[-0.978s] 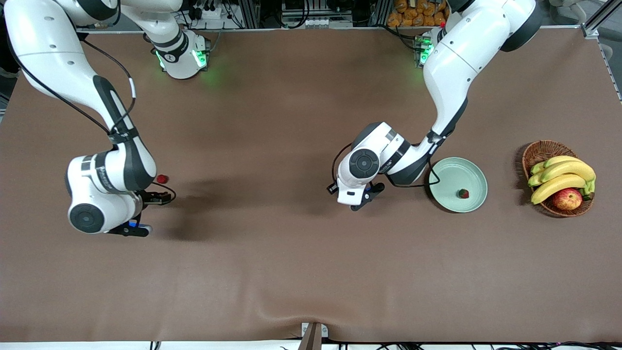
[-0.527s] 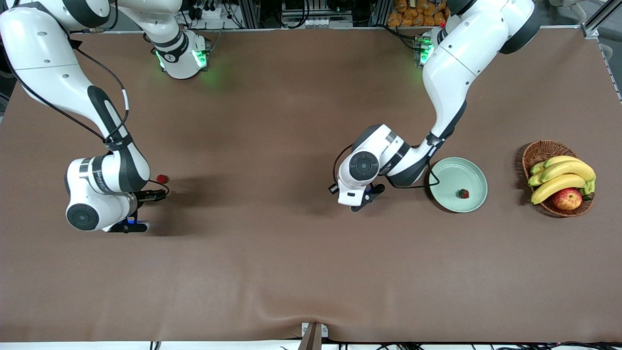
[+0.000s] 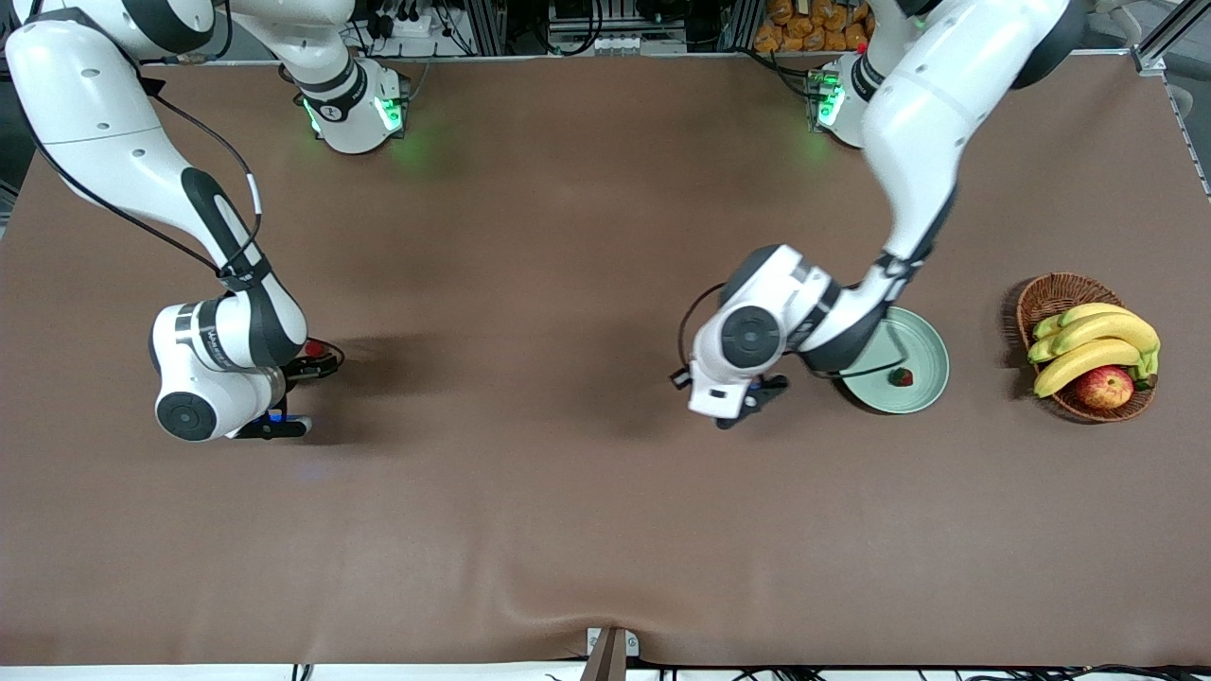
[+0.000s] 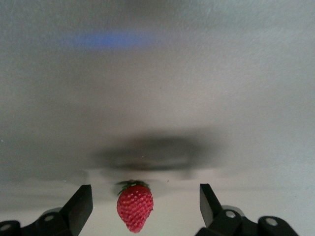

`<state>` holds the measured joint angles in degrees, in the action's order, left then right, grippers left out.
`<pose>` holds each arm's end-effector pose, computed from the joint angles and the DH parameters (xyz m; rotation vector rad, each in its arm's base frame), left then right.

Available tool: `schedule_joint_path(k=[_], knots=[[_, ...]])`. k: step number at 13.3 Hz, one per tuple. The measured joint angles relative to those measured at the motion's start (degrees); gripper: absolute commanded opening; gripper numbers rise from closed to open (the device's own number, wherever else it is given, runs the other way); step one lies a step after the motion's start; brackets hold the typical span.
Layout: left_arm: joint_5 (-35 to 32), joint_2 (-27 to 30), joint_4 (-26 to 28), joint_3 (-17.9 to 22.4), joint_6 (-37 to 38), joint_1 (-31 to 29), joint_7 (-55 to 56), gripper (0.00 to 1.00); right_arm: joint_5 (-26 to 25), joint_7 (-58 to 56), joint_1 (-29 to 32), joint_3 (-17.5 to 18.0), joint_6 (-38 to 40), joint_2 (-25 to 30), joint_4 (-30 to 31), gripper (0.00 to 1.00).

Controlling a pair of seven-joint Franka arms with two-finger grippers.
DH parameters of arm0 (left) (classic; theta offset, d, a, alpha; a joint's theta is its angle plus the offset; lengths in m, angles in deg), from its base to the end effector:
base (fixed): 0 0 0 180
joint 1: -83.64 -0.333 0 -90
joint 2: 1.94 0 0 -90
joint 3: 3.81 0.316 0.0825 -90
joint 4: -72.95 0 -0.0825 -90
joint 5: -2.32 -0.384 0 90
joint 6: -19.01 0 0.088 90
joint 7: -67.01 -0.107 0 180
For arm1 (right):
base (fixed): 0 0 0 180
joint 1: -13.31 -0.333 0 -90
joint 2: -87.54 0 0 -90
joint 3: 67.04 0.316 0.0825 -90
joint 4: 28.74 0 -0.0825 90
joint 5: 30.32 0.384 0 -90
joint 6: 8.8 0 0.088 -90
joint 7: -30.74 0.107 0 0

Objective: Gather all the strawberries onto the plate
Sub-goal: 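Drop the strawberry on the plate while the right gripper grasps the third, then set the third strawberry mid-table with the right gripper while the left returns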

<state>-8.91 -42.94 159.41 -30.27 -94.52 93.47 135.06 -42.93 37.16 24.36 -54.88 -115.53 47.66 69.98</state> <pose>0.5904 -0.3569 0.2620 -2.9666 -0.8125 0.3179 0.6033 -0.0108 0.1590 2.9573 0.0270 -0.8022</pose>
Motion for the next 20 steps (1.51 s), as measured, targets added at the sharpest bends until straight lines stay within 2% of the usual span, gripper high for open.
schedule_joint_path(k=[4, 6, 8, 10, 13, 15, 16, 17, 18, 20], knots=[[0.0, 7.26, 0.38, -0.1, 12.6, -4.7, -11.47, 0.0, 0.29, 0.01, -0.04, 0.07, 2.11, -0.01, 0.21, 0.21], [-0.01, 8.65, 2.65, 0.02, 14.62, -8.09, -17.88, 0.0, 0.8, 0.03, -0.05, 0.09, 2.24, 0.03, 0.19, 0.03], [-0.07, 8.94, 5.56, 0.14, 14.67, -11.82, -23.94, 0.0, 2.67, 0.03, -0.05, 0.09, 2.03, 0.04, 0.06, 0.02], [-0.11, 8.95, 8.39, 0.24, 14.36, -15.7, -29.38, 0.0, 7.19, 0.03, -0.24, 0.22, 1.09, 0.12, -1.15, 0.02], [-4.94, 9.02, 13.0, 0.25, 10.79, -19.42, -32.64, 0.0, 20.02, 0.07, -3.39, 0.84, 0.45, 0.45, -5.0, 0.03], [-8.43, 9.02, 16.94, 0.28, 5.54, -21.26, -33.28, 0.0, 26.9, 2.3, -9.3, 1.01, -3.01, 0.58, -6.44, 0.04], [-8.98, 9.01, 18.65, 0.28, 2.99, -22.23, -33.75, 0.35, 28.54, 4.68, -13.07, 1.09, -5.36, 0.58, -6.62, 0.04], [-9.1, 9.01, 19.84, 0.29, 1.32, -23.12, -34.52, 0.91, 29.63, 8.39, -17.5, 1.12, -7.68, 0.56, -6.59, 0.04], [-9.12, 9.0, 20.36, 0.28, 0.61, -23.63, -34.96, 1.0, 30.52, 13.27, -22.08, 1.04, -10.43, 0.47, -6.54, 0.04], [-9.11, 9.15, 20.36, -0.03, 0.17, -23.81, -35.18, 1.0, 33.74, 23.09, -31.24, 0.44, -17.48, -0.07, -6.41, 0.04]])
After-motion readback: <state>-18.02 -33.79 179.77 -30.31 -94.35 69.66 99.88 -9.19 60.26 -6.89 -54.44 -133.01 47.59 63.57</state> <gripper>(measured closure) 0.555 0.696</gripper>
